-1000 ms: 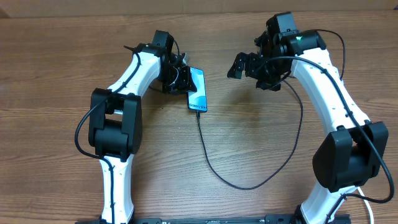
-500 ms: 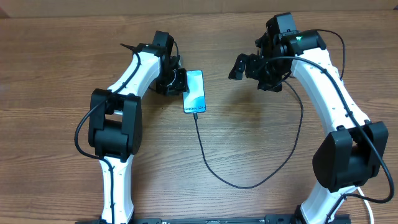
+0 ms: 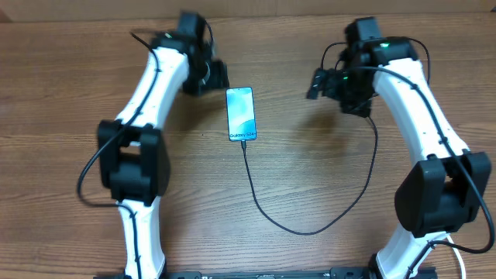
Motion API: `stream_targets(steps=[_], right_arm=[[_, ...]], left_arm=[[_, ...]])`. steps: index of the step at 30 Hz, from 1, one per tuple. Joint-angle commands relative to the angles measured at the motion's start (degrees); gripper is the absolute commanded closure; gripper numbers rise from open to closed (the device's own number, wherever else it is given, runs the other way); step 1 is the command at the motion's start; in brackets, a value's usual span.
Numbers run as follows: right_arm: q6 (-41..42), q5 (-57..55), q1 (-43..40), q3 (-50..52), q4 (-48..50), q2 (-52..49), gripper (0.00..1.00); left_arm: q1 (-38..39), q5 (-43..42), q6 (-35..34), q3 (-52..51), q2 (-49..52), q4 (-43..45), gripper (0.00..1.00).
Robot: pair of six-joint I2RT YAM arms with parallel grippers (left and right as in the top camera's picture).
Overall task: Plug charger to phone and switch on socket
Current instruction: 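Move the right gripper over the white power strip's switches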
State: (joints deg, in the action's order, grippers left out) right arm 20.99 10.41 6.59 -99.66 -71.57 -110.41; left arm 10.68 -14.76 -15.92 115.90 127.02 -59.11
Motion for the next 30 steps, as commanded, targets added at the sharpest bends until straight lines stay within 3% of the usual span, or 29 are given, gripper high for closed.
stream_targets(steps=[1, 6, 13, 30], right_arm=[[0.4, -3.3, -7.3, -1.2, 0.0, 2.0, 0.0], [0.4, -7.3, -19.3, -1.2, 0.2, 2.0, 0.0], [0.0, -10.7, -32.2, 0.4, 2.5, 0.7, 0.0], [-1.9, -14.9, -36.3, 1.4, 9.3, -10.9, 0.0]], left_arm=[[-1.7, 5.7, 1.2, 7.3, -11.8, 0.3, 0.0], [-2.5, 18.8, 1.2, 7.9, -18.6, 0.7, 0.0], [-2.5, 19.9, 1.1, 7.9, -19.0, 0.6, 0.0], [-2.5, 19.8, 1.1, 7.9, -19.0, 0.6, 0.0]])
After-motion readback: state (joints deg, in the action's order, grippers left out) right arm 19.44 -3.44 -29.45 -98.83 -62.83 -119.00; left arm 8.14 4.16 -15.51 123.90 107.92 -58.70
